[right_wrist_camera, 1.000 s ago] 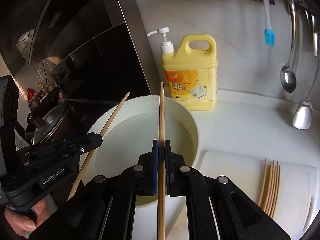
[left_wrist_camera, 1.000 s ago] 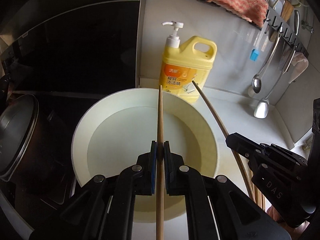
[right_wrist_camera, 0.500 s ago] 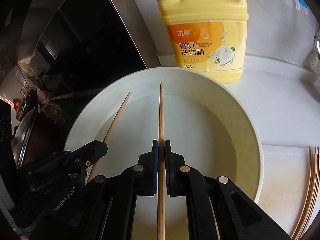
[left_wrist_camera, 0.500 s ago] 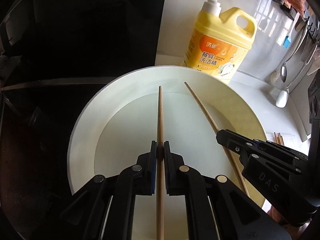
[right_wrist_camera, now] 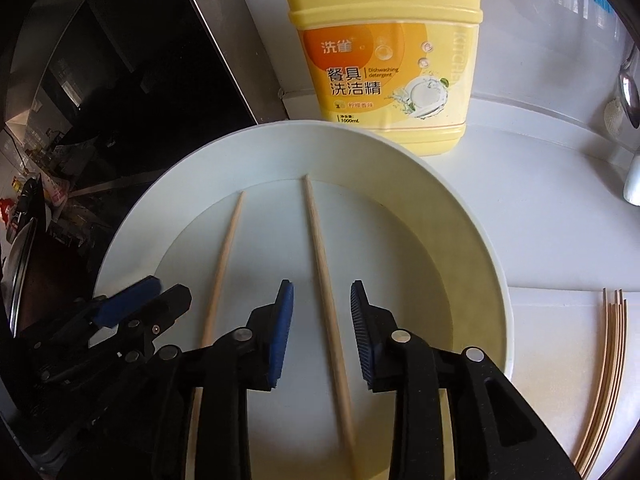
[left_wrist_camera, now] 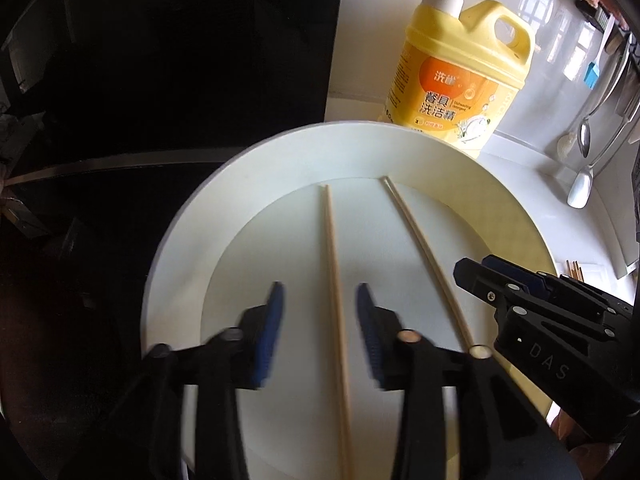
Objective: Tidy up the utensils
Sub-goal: 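Open both tools to drop the chopsticks into the basin, then move both open tools back over the chopsticks on the cutting board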
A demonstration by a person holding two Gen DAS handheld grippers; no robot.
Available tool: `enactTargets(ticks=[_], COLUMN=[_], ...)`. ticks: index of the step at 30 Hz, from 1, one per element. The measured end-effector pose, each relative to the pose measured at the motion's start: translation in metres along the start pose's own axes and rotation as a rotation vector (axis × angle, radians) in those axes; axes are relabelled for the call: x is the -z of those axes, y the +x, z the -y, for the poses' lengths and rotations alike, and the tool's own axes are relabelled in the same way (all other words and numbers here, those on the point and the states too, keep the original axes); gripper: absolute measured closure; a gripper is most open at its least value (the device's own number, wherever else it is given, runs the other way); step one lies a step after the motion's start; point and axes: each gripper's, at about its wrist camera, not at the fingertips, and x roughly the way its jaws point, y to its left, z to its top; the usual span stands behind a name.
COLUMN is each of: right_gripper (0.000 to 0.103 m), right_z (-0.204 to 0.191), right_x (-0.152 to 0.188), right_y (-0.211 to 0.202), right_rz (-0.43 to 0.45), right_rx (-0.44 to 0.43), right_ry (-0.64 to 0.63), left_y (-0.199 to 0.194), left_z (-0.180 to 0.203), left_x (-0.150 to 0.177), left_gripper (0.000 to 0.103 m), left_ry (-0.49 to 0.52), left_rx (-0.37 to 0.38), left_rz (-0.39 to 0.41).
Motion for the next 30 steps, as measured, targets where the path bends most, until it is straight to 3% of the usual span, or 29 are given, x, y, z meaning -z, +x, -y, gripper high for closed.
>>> enactTargets(ticks=[1,5,8,16,20,30], right_gripper=[0.074,0.074,0.072,0.058,0.058,0.046], right_z=[0.001,0.003,0.004,0.002,0.01,0.059], right_x=[0.0,0.005,0.011,0.021,0.039,0.086], right_y=[-0.002,-0.01,-0.015,-0.038,-0.066,-0.117], right_rz=[0.006,0.025,0.03,0.078,0.104,0.153], right_rx=[0.004,0.008,0.003,-0.008,-0.02,0.038], right_ry=[0.0,-0.002,0.002,-0.008,0.003,0.064], left_y=[-0.005,-0.014,-0.021,-0.04,-0.049,-0.072], left_z=[-0.002,-0.005,-0.006,-0.003,0.004,0.052], left_x=[-0.001,-0.002,0.001,0.011,0.019,0.039], left_gripper=[0.038,0.036,0.02,0.014,0.014,0.014], left_ry=[-0.006,-0.014,-0.02,-0.005,0.019,0.073], left_rx=[-0.004,-0.037,-0.064,-0.07,-0.067,-0.009], left_rz=[0.019,0.025,0.032,0.055,0.065,0.084])
